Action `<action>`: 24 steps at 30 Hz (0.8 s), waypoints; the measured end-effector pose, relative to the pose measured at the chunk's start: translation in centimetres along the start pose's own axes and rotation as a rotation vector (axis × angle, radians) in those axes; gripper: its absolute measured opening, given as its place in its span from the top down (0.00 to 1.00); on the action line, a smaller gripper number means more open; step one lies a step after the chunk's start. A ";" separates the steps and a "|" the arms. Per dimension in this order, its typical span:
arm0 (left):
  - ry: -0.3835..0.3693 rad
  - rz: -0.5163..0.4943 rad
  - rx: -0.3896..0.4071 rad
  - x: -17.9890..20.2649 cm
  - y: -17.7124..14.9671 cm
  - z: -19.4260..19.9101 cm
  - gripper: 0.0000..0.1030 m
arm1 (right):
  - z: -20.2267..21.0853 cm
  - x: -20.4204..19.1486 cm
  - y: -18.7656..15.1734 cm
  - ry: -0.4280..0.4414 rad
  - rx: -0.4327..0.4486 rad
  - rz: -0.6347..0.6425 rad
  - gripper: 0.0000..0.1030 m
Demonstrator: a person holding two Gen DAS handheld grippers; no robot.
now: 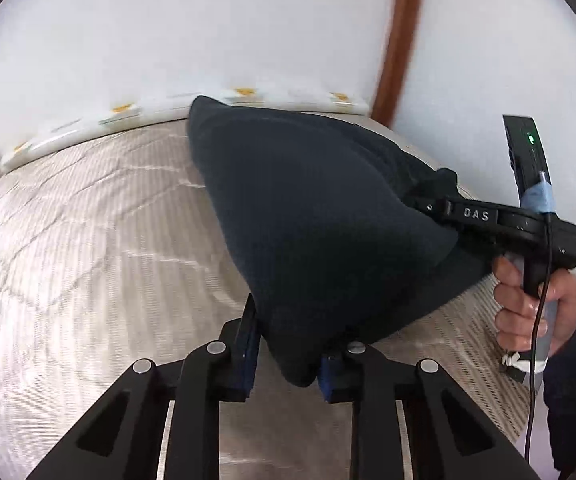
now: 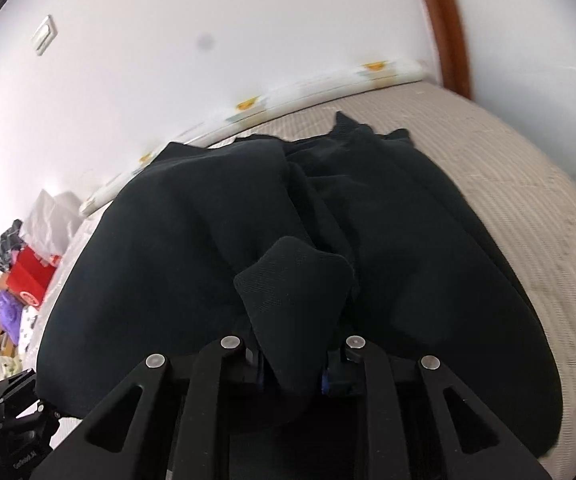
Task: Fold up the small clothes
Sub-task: 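Lift the sweatshirt with the right tool and fold it over onto itself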
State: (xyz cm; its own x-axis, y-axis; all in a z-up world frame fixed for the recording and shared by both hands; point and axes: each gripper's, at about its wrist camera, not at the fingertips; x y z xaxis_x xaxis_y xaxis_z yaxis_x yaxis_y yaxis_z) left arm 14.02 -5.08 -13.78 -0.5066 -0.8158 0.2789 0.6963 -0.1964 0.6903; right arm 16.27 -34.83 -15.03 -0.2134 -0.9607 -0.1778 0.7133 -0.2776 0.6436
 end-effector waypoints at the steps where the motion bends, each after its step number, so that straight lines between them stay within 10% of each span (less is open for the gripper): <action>1: 0.005 0.015 0.003 -0.8 -0.1 0.7 0.79 | -0.3 -0.9 0.1 0.007 -0.005 0.004 0.82; 13: 0.114 0.121 0.022 -9.0 -3.8 7.1 0.79 | -2.8 -13.2 0.1 0.103 -0.038 0.133 0.82; 24: 0.102 0.121 -0.035 -8.0 -5.1 5.4 0.74 | 4.9 -8.8 -0.8 0.153 0.164 0.078 0.83</action>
State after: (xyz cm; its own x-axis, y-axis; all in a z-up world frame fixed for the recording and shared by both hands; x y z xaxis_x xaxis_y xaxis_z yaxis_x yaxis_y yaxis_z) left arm 11.77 5.41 -15.88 -0.3651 -0.8853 0.2880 0.7670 -0.1107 0.6320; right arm 14.29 -26.12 -10.29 -0.0490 -0.9729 -0.2258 0.6029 -0.2090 0.7699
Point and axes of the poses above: each gripper's, at about its wrist camera, not at the fingertips, and z roughly against the way its jaws point, x to its right, y to its top, and after that the axes turned 13 degrees about -y, right-handed
